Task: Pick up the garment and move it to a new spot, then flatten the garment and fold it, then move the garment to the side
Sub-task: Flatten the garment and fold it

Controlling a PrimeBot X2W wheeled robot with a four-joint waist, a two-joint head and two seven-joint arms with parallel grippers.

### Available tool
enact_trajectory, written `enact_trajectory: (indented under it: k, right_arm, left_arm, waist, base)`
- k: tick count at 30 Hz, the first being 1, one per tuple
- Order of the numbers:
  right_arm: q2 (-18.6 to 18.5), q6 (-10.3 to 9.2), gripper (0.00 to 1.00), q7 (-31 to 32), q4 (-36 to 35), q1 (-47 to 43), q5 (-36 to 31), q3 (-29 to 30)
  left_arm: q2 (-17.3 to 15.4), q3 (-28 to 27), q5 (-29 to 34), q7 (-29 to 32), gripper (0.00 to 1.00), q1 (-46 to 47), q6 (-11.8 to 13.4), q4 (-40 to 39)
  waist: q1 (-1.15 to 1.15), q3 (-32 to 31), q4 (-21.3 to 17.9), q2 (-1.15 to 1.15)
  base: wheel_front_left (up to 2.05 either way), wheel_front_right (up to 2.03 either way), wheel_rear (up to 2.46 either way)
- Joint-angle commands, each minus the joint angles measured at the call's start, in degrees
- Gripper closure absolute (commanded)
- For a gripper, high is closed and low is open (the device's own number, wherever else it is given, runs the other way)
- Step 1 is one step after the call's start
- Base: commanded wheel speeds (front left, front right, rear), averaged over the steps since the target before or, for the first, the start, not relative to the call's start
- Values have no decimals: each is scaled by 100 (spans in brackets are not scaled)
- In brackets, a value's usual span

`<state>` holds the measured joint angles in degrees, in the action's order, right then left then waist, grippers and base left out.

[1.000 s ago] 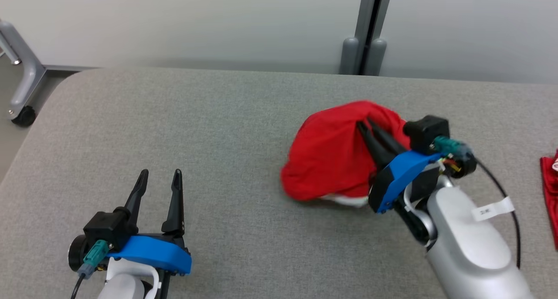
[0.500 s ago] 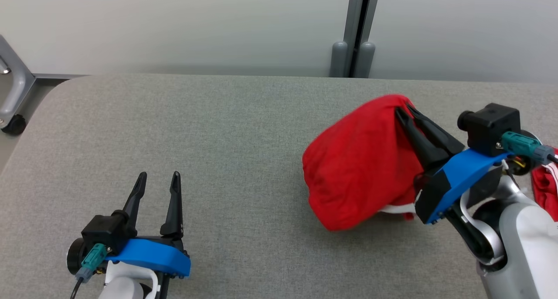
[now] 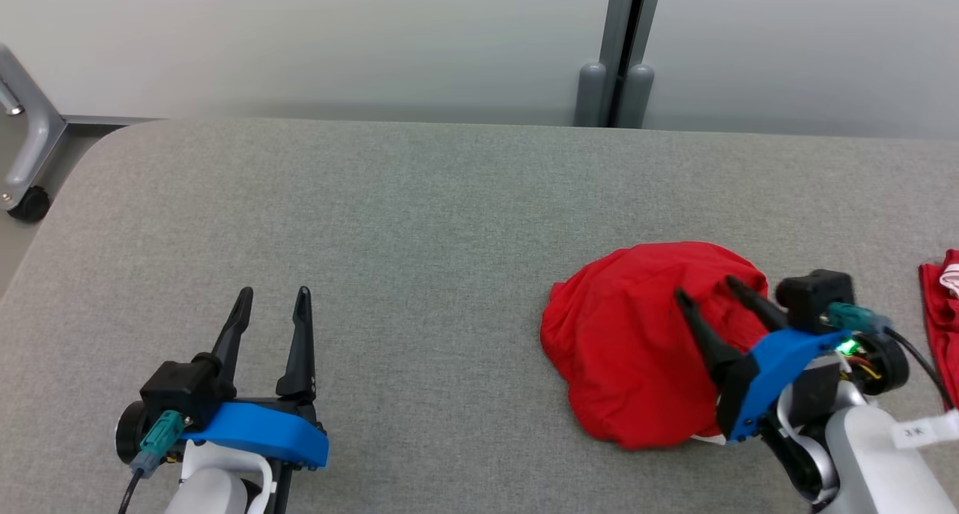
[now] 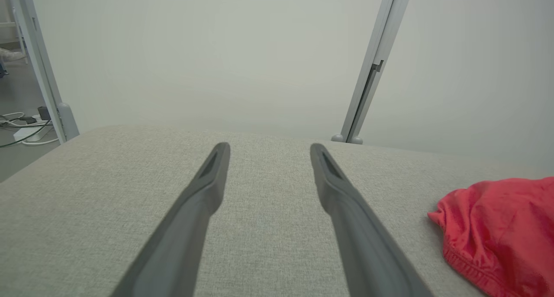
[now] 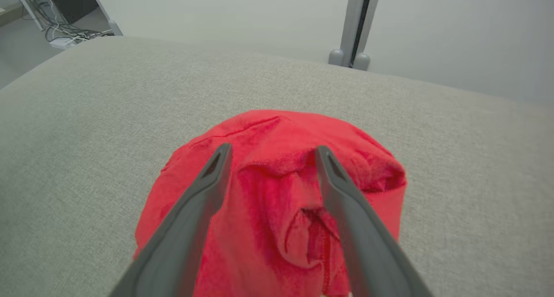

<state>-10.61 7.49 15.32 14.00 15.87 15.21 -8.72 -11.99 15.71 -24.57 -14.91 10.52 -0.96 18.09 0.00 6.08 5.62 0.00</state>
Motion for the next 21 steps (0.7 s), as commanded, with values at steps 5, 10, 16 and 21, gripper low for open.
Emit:
enact_trajectory:
  k: [5,10,16,21]
  right_arm:
    - [102,1,0,-1164,-346,-316,-218,442]
    - [196,2,0,-1759,-709,-657,-387,739]
    - [368,1,0,-2031,-1110,-1151,-431,1006]
    - [525,2,0,-1962,-1253,-1512,-416,1169]
  left_arm:
    - [-51,-109,-47,-28,0,-134,89,-54]
    - [-44,-147,-49,-30,0,-215,128,-77]
    - [-37,-191,-67,-32,0,-344,148,-108]
    - [8,-277,-90,-33,0,-487,163,-140]
  waist:
    - [0,-64,-153,0]
    - [0,-153,-290,0]
    - [0,-260,-405,0]
    - [0,-354,-453,0]
  base:
    - [0,0,0]
    - [0,0,0]
    - [0,0,0]
    - [0,0,0]
